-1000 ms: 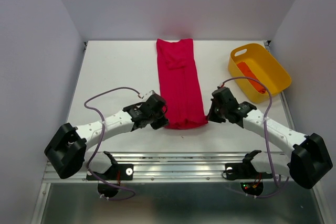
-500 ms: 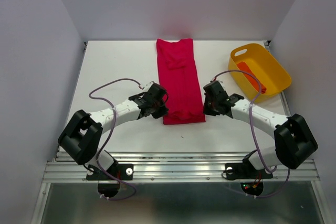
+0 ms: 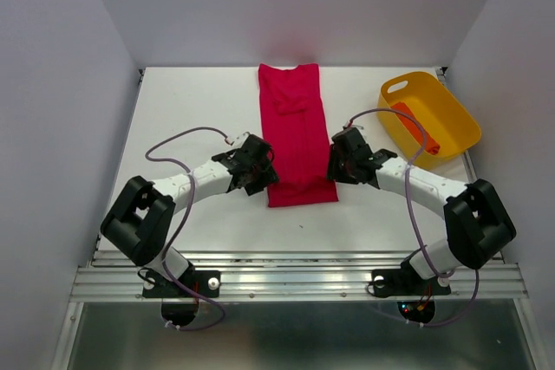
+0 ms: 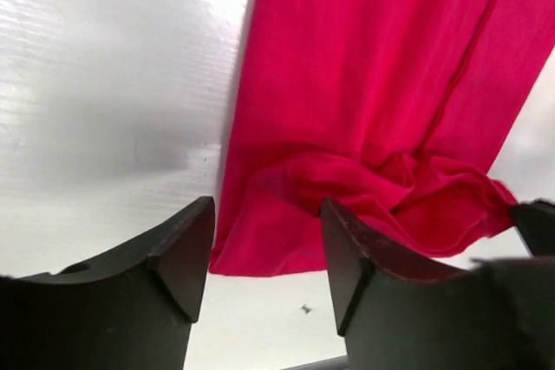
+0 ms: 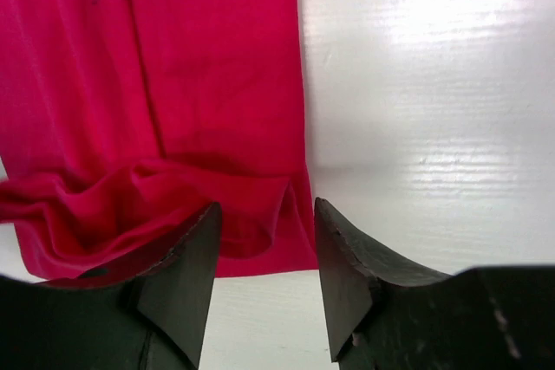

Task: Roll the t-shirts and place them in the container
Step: Roll the T-shirt to the center of the board.

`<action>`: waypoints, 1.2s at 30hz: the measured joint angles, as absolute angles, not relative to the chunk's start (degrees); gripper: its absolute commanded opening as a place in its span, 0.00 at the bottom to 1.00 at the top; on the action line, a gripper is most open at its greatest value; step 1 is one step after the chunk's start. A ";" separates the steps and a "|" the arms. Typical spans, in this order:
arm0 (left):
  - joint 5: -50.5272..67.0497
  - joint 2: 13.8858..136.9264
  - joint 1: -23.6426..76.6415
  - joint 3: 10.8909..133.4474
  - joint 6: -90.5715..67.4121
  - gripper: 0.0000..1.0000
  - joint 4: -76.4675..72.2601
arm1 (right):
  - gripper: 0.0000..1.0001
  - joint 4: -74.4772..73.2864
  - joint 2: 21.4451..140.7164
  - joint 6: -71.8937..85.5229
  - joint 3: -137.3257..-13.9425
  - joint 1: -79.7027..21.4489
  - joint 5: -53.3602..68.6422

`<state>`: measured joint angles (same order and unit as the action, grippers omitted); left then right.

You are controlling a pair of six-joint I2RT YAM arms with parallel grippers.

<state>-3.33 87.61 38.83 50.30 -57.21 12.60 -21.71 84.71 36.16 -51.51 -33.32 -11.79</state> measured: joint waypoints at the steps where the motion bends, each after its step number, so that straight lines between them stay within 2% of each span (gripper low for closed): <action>1: -3.77 87.61 38.74 50.50 -56.95 0.73 12.80 | 0.56 -21.61 84.44 35.88 -51.72 -33.28 -11.92; 4: -5.72 87.11 38.24 51.40 -56.42 0.72 13.56 | 0.53 -21.69 82.54 35.77 -51.72 -33.28 -12.27; 5: -6.46 86.26 38.22 51.48 -56.36 0.70 13.98 | 0.49 -21.89 81.08 35.77 -51.72 -33.28 -12.32; 6: -7.03 85.34 38.22 51.48 -56.27 0.60 14.41 | 0.45 -21.89 79.75 35.79 -51.68 -33.28 -12.25; 8: -8.03 83.00 38.24 51.48 -56.03 0.47 14.96 | 0.36 -21.87 77.28 35.90 -51.48 -33.28 -11.90; 9: -8.45 81.45 38.24 51.48 -55.94 0.28 15.05 | 0.26 -21.78 75.68 35.90 -51.31 -33.30 -11.57; 10: -8.73 80.60 38.30 51.46 -56.12 0.18 15.07 | 0.21 -21.50 74.85 36.12 -50.98 -33.32 -11.22; 11: -9.21 79.22 38.61 51.46 -55.72 0.00 14.98 | 0.12 -21.39 74.04 36.42 -50.50 -33.52 -11.00; 14: -9.15 77.82 40.42 51.44 -55.44 0.00 14.24 | 0.05 -20.93 73.69 37.15 -48.12 -33.80 -9.69; 22: -5.48 82.65 44.29 51.35 -54.26 0.00 9.72 | 0.05 -20.51 80.36 36.84 -46.59 -33.85 -5.65; 36: -5.23 96.07 43.00 53.30 -51.59 0.00 5.72 | 0.04 -18.15 94.56 32.86 -55.13 -33.85 -8.45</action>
